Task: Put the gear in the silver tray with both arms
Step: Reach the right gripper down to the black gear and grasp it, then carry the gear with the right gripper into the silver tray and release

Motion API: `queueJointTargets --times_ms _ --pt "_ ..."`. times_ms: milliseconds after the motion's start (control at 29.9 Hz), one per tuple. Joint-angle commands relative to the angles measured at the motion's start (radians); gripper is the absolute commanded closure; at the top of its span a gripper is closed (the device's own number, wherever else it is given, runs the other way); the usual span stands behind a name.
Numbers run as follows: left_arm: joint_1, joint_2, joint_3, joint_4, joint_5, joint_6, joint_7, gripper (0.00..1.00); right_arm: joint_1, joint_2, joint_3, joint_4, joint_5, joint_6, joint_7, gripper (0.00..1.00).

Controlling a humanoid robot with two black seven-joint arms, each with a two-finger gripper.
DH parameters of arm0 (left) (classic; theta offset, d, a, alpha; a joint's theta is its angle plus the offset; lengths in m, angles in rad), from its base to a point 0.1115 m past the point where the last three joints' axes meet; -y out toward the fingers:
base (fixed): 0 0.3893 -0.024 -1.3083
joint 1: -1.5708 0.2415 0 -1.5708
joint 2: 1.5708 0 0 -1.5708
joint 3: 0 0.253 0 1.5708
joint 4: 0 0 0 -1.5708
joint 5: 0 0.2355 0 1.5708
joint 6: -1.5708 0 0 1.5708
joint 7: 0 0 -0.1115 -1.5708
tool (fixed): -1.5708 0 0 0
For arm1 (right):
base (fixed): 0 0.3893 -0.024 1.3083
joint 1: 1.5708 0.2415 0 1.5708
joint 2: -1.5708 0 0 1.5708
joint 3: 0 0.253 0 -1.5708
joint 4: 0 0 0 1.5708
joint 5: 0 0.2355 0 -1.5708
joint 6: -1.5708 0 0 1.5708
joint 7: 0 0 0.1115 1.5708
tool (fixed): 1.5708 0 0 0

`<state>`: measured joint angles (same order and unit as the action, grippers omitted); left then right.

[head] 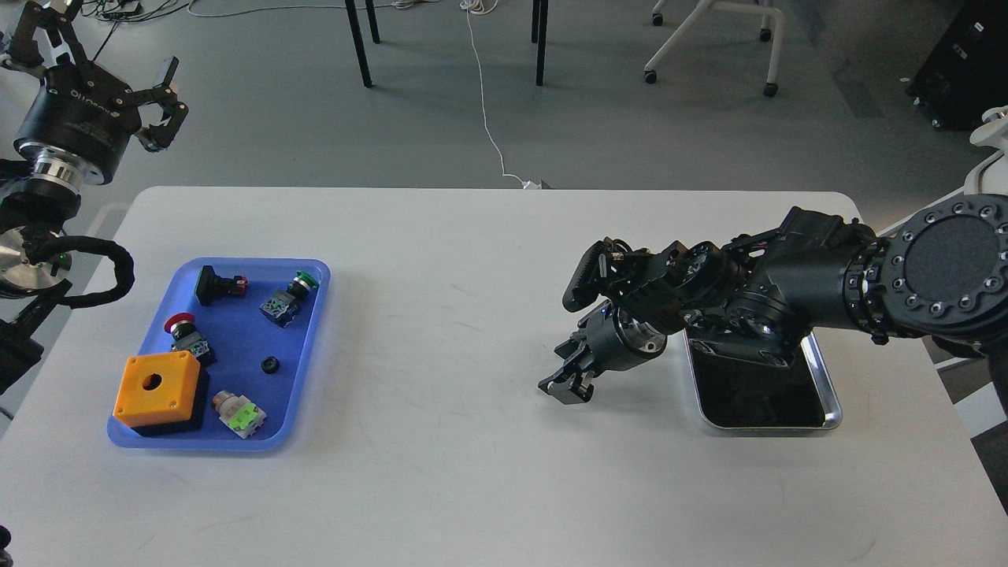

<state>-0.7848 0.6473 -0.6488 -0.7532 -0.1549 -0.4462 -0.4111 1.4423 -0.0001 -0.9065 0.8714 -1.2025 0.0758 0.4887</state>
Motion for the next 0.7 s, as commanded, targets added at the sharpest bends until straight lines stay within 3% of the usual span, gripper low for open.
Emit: queueJointTargets --times_ms 0,167,301,668 --pt "0.001 0.000 0.000 0.002 0.000 0.000 0.000 0.02 0.000 0.000 -0.002 0.000 -0.002 0.002 0.000 0.42" --pt "0.001 0.000 0.000 0.002 0.000 0.001 0.000 0.02 0.001 0.000 -0.006 0.000 -0.011 0.010 0.000 0.44" --pt "0.001 0.000 0.000 0.002 0.000 0.000 -0.002 0.02 0.006 0.000 -0.008 0.000 -0.048 0.025 0.000 0.54" --pt "0.001 0.002 0.000 0.002 0.000 0.000 -0.002 0.02 0.004 0.000 -0.006 -0.002 -0.052 0.033 0.000 0.64"
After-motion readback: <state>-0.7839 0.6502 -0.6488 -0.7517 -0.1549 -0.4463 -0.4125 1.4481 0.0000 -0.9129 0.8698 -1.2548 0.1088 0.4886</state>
